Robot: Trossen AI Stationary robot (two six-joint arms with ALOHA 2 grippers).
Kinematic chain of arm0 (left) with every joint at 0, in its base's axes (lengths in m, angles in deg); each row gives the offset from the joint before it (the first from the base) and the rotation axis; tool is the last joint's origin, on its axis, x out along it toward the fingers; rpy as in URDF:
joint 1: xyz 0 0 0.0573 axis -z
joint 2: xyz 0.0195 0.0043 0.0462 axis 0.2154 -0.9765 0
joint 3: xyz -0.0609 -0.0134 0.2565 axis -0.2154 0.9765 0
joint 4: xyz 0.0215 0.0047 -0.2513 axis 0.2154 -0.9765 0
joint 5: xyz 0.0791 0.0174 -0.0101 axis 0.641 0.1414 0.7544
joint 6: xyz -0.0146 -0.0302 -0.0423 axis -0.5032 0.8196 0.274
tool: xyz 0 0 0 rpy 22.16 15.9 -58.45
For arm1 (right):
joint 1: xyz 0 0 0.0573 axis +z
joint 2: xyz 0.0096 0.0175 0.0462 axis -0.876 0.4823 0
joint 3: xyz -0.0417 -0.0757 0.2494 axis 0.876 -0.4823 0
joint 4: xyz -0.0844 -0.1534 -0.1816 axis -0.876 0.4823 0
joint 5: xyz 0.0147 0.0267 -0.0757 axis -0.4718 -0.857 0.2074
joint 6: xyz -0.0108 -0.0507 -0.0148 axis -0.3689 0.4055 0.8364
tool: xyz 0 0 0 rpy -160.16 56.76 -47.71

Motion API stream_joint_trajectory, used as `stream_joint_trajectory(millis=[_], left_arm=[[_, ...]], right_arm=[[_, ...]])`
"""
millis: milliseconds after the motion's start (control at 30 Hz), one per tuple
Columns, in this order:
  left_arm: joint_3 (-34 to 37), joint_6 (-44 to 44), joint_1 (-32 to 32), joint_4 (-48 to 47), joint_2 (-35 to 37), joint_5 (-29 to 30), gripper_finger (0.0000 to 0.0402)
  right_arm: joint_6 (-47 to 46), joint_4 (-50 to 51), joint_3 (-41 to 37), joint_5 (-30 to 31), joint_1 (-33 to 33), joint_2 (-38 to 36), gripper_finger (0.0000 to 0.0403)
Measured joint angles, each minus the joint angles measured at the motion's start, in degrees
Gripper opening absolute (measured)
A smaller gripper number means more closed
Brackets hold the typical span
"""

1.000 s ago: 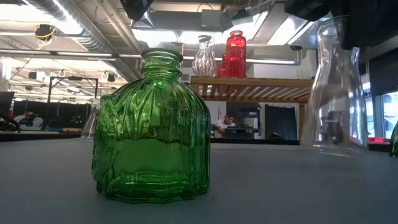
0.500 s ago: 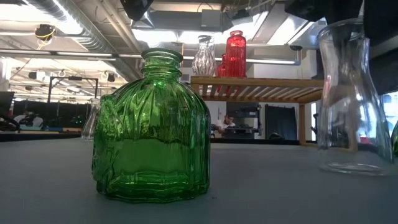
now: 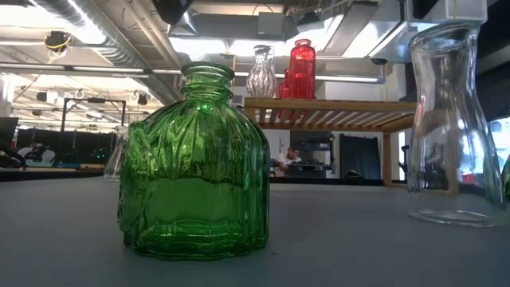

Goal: Sort vases onto shelf
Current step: Put the top right transparent vase onto the shelf

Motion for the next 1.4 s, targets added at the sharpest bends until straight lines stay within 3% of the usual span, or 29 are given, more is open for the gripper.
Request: stream_joint_trajectory(millis=[133, 367, 633, 833, 1067, 1167, 1267, 1400], left_arm=[[0.0, 0.0, 0.7, 0.0, 0.0, -0.1, 0.0167], [0.0, 0.0, 0.6, 0.1, 0.0, 0.2, 0.0167], [0.0, 0.0, 0.3, 0.4, 0.0, 0.2, 0.0167], [0.0, -0.9, -0.2, 0.4, 0.0, -0.1, 0.0167], [0.0, -0.9, -0.3, 0.4, 0.0, -0.1, 0.0167], [0.0, -0.6, -0.3, 0.4, 0.0, -0.1, 0.0167], [0.0, -0.5, -0.3, 0.4, 0.0, -0.1, 0.0167], [0.0, -0.5, -0.3, 0.4, 0.0, -0.1, 0.0167]], right_arm=[[-6.5, -1.8, -5.6, 8.3, 6.0, -3.2, 0.0317], [-12.1, -14.9, -19.6, 9.6, 10.7, -8.4, 0.0343], [-11.0, -36.2, -34.5, 10.4, 10.6, -11.4, 0.0344], [-4.1, -57.7, -44.3, 14.7, 10.7, -11.3, 0.0344], [0.5, -76.1, -51.3, 20.6, 9.7, -11.3, 0.0344], [2.5, -79.4, -52.6, 23.0, 9.8, -11.3, 0.0343], [3.1, -79.1, -52.7, 24.6, 9.8, -11.3, 0.0328], [3.8, -79.2, -52.7, 24.7, 9.8, -11.3, 0.0264]])
